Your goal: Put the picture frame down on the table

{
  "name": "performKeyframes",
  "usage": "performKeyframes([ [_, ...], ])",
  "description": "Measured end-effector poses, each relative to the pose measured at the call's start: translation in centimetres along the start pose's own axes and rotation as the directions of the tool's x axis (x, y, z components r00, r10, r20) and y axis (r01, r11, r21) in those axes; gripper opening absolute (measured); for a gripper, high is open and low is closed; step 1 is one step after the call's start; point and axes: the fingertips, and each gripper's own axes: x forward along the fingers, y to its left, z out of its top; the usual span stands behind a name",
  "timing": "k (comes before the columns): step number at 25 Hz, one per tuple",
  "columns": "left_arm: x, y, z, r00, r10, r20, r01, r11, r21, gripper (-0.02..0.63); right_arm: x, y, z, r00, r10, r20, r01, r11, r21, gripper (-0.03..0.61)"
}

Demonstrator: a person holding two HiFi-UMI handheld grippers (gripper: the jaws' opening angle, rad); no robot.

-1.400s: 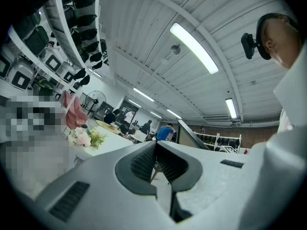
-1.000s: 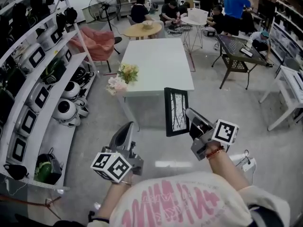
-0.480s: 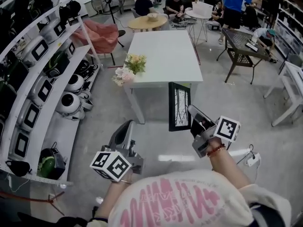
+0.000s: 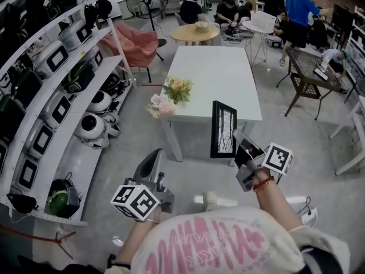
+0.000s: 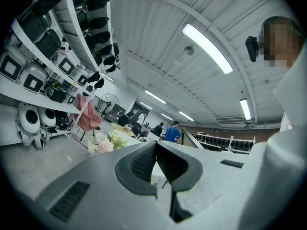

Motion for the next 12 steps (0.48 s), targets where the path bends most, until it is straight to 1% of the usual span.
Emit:
performKeyframes([
  [4,4.7,2.3,1.8,0.999,0.02,0.026,-0.02,1.0,0.003,0.003,4.5,-2.6,3.2,1.0,0.018,-0.011,-0.018,1.0,-0.004,0.072],
  [7,8.1,3.7,3.2,0.998,0.037,0.052,-0.038,0.999,0.01,0.003,7.7,-3.5,5.9,0.999,0.047,-0.008,-0.047,0.999,-0.014,0.072],
  [12,12.7,5.0,4.6,0.996,0.039,0.077,-0.041,0.999,0.026,0.003,11.7,-4.4,10.1,0.997,0.078,0.0,-0.078,0.997,-0.024,0.072],
])
